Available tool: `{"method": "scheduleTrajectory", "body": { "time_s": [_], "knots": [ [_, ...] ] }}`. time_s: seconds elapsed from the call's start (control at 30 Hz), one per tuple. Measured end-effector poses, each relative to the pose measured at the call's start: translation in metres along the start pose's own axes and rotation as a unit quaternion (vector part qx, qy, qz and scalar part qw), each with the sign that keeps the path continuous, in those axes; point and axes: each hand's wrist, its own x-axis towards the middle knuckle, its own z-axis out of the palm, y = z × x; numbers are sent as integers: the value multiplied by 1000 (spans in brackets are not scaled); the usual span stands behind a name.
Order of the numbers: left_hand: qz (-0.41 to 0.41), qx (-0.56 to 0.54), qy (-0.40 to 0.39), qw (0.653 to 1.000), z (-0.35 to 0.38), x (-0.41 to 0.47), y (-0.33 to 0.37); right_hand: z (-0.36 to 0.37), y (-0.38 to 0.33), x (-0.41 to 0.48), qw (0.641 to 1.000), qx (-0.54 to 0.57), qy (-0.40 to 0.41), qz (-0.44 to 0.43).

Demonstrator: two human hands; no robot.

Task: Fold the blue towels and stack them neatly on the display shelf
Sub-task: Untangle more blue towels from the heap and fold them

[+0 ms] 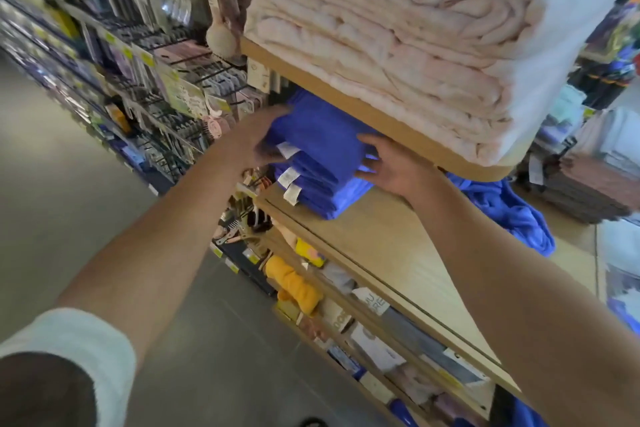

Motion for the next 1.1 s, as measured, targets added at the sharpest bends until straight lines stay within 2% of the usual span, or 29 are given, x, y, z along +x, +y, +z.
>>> {"method": "scheduleTrajectory", "body": {
  "time_s": [0.07,0.13,0.3,0.4,0.5,0.57,0.63,0.73,0.8,0.87,0.93,0.97,1.03,1.1],
  "knots": [
    [-31,66,22,997,-5,10,-15,1,15,12,997,-68,15,33],
    [-22,133,33,990,-5,21,-35,0,29,19,992,-113,45,30],
    [60,187,61,979,-3,31,-48,3,23,24,992,-99,69,39],
    [135,277,59,950,1,30,-46,13,17,28,988,-117,92,36],
    [224,232,59,945,0,26,-47,20,16,31,984,-120,134,-12],
    [253,246,73,933,-3,29,-50,16,18,28,980,-105,157,-61],
    [241,282,84,925,-5,37,-55,9,25,22,982,-99,152,-59],
    [166,341,87,921,-2,44,-64,-5,39,14,990,-69,121,-1],
    [186,397,131,889,4,36,-72,-19,45,7,989,-54,137,0],
    [311,462,197,807,13,19,-82,-43,56,-3,981,-85,174,-31],
    [463,480,194,719,28,-1,-99,-78,76,-22,954,-182,216,-95],
    [516,477,163,693,39,-11,-110,-99,89,-32,930,-248,239,-128],
    [562,474,79,673,61,-26,-137,-142,116,-51,854,-399,298,-153],
    [564,482,-15,670,88,-37,-164,-180,137,-66,773,-514,351,-120]
  ]
}}
